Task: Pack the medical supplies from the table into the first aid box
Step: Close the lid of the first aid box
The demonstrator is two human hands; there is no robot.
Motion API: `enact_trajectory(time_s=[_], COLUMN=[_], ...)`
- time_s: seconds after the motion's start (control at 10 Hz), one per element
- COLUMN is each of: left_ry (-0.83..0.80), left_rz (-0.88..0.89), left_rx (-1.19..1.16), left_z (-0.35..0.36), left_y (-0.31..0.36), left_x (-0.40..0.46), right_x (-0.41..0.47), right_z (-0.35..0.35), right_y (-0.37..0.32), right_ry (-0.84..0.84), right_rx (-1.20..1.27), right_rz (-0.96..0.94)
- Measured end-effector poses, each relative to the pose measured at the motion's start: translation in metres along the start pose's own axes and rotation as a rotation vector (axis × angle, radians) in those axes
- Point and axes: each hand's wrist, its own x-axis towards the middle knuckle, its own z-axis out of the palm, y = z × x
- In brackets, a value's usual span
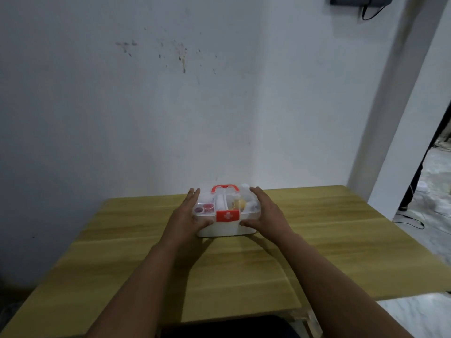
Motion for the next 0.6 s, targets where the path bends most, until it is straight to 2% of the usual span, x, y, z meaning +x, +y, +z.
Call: enact_trajectory(time_s=[0.1, 0.4, 0.5, 0.6], left_ry=[0.020, 0.009, -0.023, -0.073], left_rz=[0.003, 0.046, 0.036, 0.010], left_rx=[0.041, 0.176, 0.243, 0.316], left_z=[0.007, 0.015, 0.010, -0.002], left_y=[-0.006, -0.022, -0.018, 0.009], left_x=[0.036, 0.113, 0.115, 0.107], right_x=[0.030, 0.105, 0.106, 0.101], right_z=[0.007, 0.028, 0.024, 0.000], right_y=[0.012, 0.043, 0.038, 0.006], right_ry=[0.018, 0.050, -0.010, -0.098], right_rx=[0.075, 0.103, -0.008, -0.078], right_rz=[0.017, 0.070, 0.077, 0.038])
